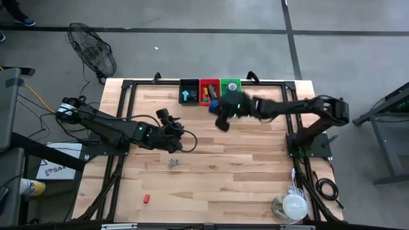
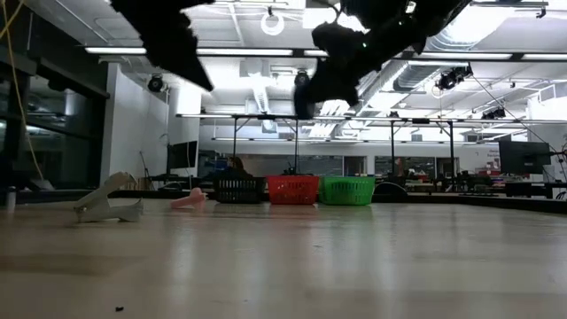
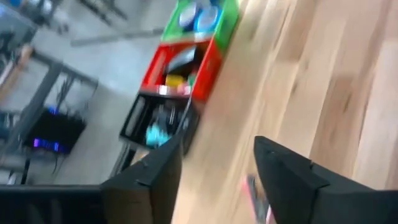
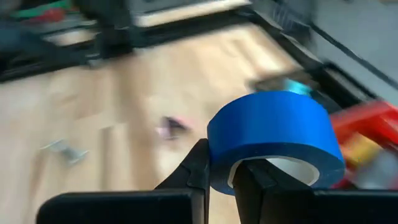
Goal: Pick and place Stapler, Stapler remover, tape
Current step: Put the blue tape into the green bin
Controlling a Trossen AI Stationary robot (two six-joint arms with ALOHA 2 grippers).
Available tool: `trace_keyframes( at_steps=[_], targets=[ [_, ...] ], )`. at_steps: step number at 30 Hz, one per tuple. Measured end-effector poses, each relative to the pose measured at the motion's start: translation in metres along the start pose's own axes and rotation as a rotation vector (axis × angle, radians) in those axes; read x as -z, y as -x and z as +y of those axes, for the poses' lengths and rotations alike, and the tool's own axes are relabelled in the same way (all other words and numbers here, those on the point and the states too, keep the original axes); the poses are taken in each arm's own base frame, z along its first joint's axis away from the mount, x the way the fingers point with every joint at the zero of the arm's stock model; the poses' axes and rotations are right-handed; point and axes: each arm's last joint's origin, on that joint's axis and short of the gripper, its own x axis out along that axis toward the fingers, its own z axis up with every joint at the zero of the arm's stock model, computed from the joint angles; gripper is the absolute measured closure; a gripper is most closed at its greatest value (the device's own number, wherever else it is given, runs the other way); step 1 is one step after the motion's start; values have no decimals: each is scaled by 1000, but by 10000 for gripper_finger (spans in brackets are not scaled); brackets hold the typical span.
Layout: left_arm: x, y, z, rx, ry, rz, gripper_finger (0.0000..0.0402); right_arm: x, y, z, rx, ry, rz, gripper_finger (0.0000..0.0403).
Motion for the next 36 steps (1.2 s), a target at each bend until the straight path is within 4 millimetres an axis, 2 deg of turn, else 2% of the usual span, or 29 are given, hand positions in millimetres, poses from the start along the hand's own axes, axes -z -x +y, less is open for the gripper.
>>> trace_keyframes(
  at_steps=[3,8,11,16,21,27,36],
  targets=[
    [11,1,3,-25,18,77,191,-10,8,-31,101,-72,95,372],
    [24,3,8,-81,37,166,186,-24,20,-74,213,-108,230,372],
    [30,4,13,-142,53,194,186,-22,24,-96,196,-94,286,372],
    [44,3,15,-217,89,198,186,-13,29,-123,70,-117,291,372],
    [64,0,14,-227,111,210,186,9,35,-144,-4,-191,317,372],
    [76,-2,13,-198,169,190,186,31,42,-166,-59,-269,295,372],
    [86,-5,12,-181,188,185,186,54,42,-177,-61,-287,207,372]
  ],
)
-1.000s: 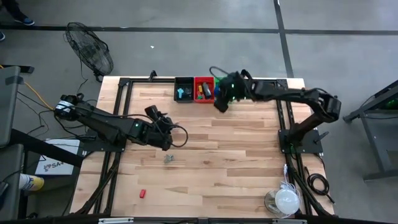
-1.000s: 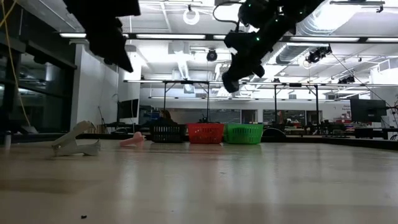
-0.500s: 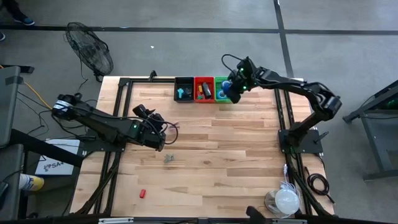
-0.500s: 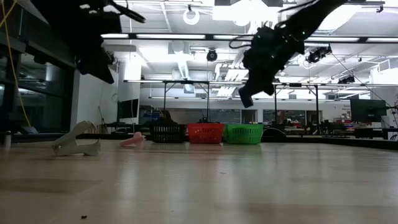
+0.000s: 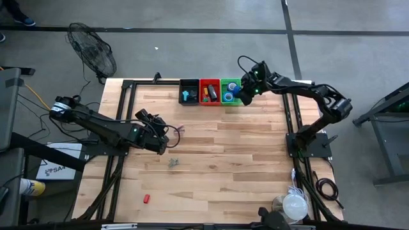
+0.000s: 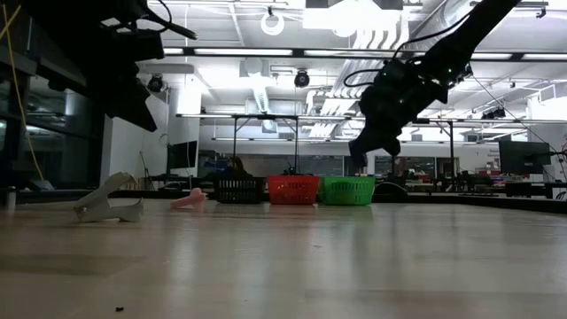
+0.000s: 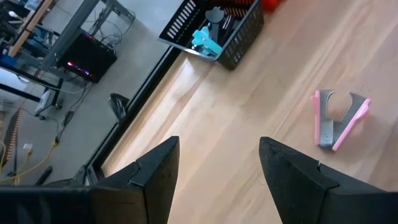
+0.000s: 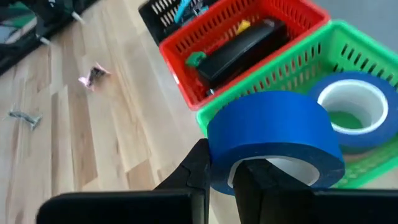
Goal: Pick and place Stapler, Stapler remover, tape
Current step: Put the blue tape into the green bin
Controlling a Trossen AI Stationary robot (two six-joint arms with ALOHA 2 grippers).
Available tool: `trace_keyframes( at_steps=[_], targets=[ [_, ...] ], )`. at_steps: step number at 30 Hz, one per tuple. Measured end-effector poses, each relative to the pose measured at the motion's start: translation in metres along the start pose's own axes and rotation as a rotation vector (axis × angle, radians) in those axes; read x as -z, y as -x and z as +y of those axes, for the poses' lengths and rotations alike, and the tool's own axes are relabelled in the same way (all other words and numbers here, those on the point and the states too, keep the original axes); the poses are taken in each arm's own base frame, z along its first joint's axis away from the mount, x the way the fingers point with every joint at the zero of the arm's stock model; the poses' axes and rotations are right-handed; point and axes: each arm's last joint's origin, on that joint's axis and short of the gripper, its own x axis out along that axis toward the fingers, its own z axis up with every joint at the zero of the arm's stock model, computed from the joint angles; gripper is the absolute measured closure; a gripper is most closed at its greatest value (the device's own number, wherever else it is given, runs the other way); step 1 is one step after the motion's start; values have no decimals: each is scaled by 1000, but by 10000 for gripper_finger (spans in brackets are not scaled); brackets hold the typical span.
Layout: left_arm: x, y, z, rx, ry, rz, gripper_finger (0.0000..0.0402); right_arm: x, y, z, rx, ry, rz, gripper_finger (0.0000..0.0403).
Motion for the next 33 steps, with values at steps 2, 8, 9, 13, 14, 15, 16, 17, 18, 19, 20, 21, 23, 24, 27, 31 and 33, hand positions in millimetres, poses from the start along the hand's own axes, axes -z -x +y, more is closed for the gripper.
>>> trace_keyframes(
  at_steps=[2,8,9,13,14,15,16,17,18,19,20,21,23,24,27,31,33],
  targets=[
    [-1,0,0,4,5,-5,186,3,-2,-2,8,3,-14,372],
    [-1,0,-1,4,7,-8,186,10,-6,-4,49,11,-46,372],
    [-1,0,-1,4,7,-8,186,11,-6,-4,57,15,-51,372],
    [-1,0,-1,6,7,-6,186,21,-10,-6,113,3,-58,372],
    [-1,0,-1,6,7,-6,186,24,-11,-6,116,9,-64,372],
    [-1,0,-1,6,8,-6,186,27,-12,-5,119,17,-74,372],
    [-1,0,-1,7,7,-6,186,28,-13,-5,122,26,-87,372],
    [-1,0,-1,7,7,-6,186,30,-14,-5,125,33,-97,372],
    [-1,0,-1,7,8,-6,186,32,-15,-5,132,41,-106,372],
    [-1,0,-1,7,7,-5,186,34,-16,-4,142,48,-115,372],
    [-1,0,-1,8,7,-5,186,35,-16,-3,149,58,-128,372],
    [-1,0,-1,8,7,-4,186,36,-17,-3,150,66,-139,372],
    [-1,0,-1,8,5,-3,186,37,-18,-1,144,82,-154,372],
    [-1,0,-1,8,3,-3,186,37,-19,0,143,99,-158,372],
    [-1,0,-1,13,-3,-3,186,39,-20,2,145,136,-141,370],
    [-1,0,-2,18,-4,-3,186,39,-20,2,151,163,-136,366],
    [-1,0,-2,26,-3,3,186,39,-20,2,153,178,-134,366]
  ],
)
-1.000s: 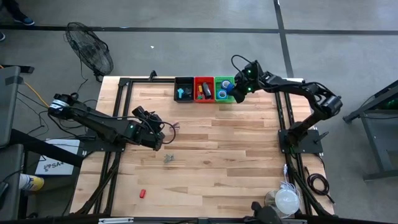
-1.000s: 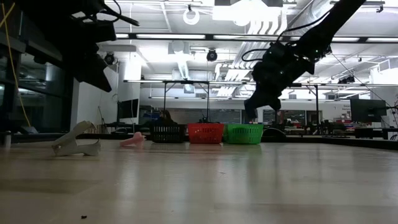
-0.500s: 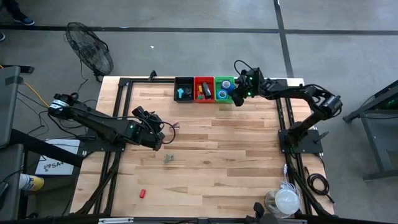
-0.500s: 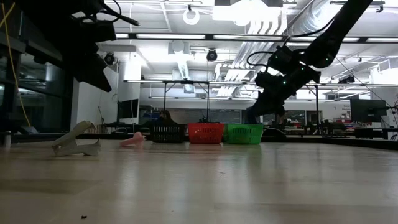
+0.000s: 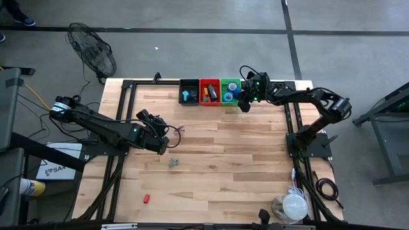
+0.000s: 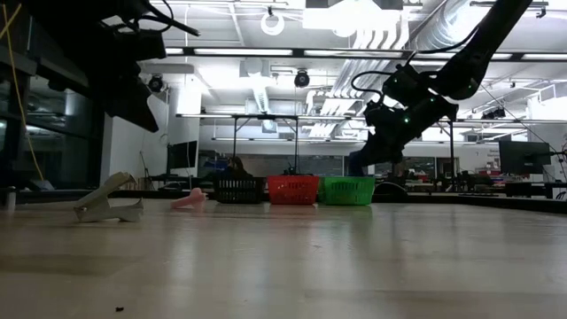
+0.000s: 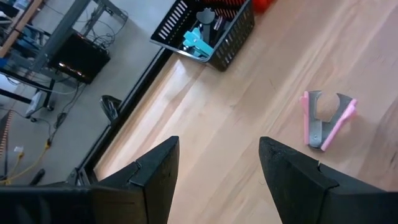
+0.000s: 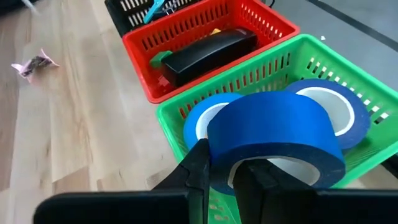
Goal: Pick and place Stapler, Stapler remover, tape
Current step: Put the blue tape into the green bin
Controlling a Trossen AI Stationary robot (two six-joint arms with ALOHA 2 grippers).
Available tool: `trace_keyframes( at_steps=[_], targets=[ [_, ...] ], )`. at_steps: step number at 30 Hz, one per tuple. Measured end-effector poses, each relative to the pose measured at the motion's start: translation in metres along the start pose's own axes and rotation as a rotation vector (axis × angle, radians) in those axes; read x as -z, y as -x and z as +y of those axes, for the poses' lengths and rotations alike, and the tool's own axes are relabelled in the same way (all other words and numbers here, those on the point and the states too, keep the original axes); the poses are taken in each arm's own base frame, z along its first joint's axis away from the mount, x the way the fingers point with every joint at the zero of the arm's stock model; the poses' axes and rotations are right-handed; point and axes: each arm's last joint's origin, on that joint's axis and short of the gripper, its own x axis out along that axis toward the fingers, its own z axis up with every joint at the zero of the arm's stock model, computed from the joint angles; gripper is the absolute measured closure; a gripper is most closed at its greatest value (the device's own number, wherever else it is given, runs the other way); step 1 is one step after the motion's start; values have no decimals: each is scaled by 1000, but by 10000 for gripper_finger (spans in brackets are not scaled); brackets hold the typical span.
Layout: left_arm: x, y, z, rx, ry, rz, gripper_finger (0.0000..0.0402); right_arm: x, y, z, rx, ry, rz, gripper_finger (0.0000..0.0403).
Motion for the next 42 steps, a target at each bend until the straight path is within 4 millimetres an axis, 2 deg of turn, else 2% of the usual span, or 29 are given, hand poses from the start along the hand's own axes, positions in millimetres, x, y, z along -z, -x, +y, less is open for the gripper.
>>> trace_keyframes(
  at_steps=[5,15,19,29,42],
  targets=[
    [0,0,0,10,0,6,186,0,0,-1,40,9,7,356],
    [0,0,-1,17,-5,11,186,1,0,-3,89,33,11,258],
    [0,0,-1,26,-3,16,186,1,0,-3,89,29,11,236],
    [0,0,-1,32,-7,21,186,1,0,-2,78,19,19,231],
    [0,0,-2,55,-16,33,186,9,1,-1,77,-88,98,231]
  ],
)
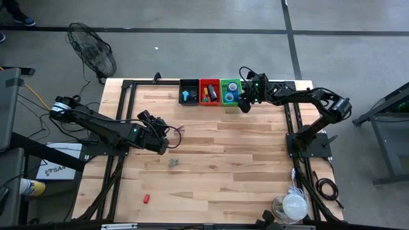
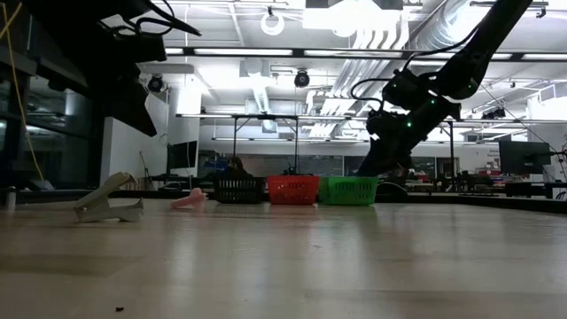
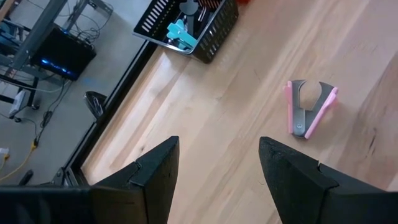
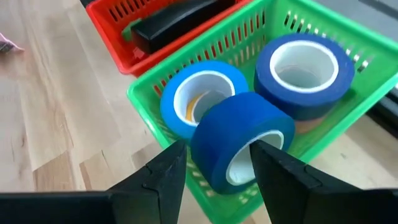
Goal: Pick and place Stapler, Stapler remover, tape
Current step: Put the blue tape into the green bin, then put the pink staple remover into the black bin
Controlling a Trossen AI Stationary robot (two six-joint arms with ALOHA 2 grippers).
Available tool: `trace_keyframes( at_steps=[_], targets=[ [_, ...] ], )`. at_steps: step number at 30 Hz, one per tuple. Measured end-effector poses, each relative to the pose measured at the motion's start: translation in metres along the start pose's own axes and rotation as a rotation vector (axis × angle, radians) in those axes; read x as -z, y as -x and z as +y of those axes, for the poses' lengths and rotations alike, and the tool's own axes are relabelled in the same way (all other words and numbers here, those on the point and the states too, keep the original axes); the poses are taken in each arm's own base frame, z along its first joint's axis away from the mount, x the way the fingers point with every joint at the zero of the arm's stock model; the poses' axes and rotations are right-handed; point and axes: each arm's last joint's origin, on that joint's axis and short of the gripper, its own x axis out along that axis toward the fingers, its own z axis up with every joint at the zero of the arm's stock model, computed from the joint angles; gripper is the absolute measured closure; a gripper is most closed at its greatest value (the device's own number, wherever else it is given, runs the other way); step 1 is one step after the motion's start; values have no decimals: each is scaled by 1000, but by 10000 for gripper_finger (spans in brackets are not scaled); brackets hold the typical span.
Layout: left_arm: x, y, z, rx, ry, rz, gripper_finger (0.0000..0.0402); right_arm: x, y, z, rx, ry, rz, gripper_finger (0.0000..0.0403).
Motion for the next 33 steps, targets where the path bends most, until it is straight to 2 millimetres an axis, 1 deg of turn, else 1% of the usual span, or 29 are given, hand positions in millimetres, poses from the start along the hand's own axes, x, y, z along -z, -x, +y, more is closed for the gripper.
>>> trace_keyframes(
  at_steps=[5,8,13,16,20,23,29,33],
  targets=[
    [0,0,0,4,0,3,186,1,0,0,0,-18,11,231],
    [0,0,0,7,0,5,186,-2,3,1,9,-24,-2,231],
    [0,0,0,16,1,12,186,-11,15,3,62,-33,-56,231],
    [0,0,-1,16,1,12,186,-18,25,5,84,-28,-97,231],
    [0,0,-1,16,2,12,186,-24,38,11,100,-27,-138,231],
    [0,0,-1,17,7,11,186,-29,44,19,88,-5,-166,231],
    [0,0,-1,20,11,8,186,-29,43,29,87,22,-163,231],
    [0,0,-1,22,11,10,186,-28,42,37,40,24,-160,231]
  ],
)
